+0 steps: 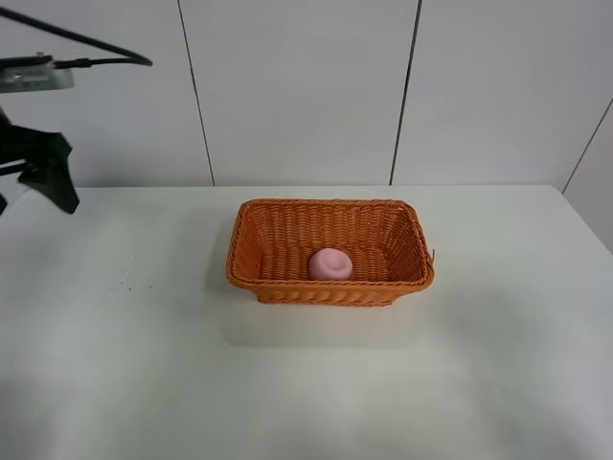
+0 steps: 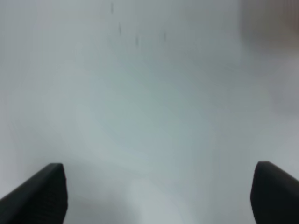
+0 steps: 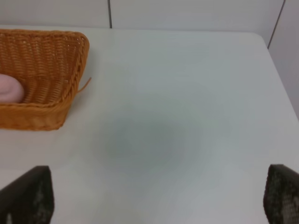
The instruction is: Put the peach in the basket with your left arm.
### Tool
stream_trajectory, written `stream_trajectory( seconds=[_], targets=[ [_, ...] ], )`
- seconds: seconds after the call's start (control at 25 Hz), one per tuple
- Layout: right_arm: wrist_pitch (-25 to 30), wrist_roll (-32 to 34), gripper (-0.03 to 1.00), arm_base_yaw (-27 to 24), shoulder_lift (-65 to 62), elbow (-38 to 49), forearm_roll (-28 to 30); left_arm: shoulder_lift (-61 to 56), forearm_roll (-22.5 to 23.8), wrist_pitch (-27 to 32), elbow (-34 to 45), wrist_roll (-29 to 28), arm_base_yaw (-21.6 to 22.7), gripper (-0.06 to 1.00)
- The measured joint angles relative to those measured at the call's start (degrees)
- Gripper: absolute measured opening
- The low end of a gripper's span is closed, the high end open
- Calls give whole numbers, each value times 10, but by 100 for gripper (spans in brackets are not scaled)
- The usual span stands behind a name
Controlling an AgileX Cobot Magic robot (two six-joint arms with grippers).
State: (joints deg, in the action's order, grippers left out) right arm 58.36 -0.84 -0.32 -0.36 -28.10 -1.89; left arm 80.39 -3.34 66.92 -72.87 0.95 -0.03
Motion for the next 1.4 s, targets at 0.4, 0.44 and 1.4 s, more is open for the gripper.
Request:
stream_trajectory(
  seconds=[0.4, 0.44, 1.4],
  targets=[
    [0, 0, 69, 0, 0, 0, 0, -388, 43, -24, 349, 0, 0, 82],
    [0, 0, 69, 0, 0, 0, 0, -420, 40, -36, 376, 0, 0, 82],
    [0, 0, 69, 0, 0, 0, 0, -806, 30, -64, 441, 0, 0, 82]
  ],
)
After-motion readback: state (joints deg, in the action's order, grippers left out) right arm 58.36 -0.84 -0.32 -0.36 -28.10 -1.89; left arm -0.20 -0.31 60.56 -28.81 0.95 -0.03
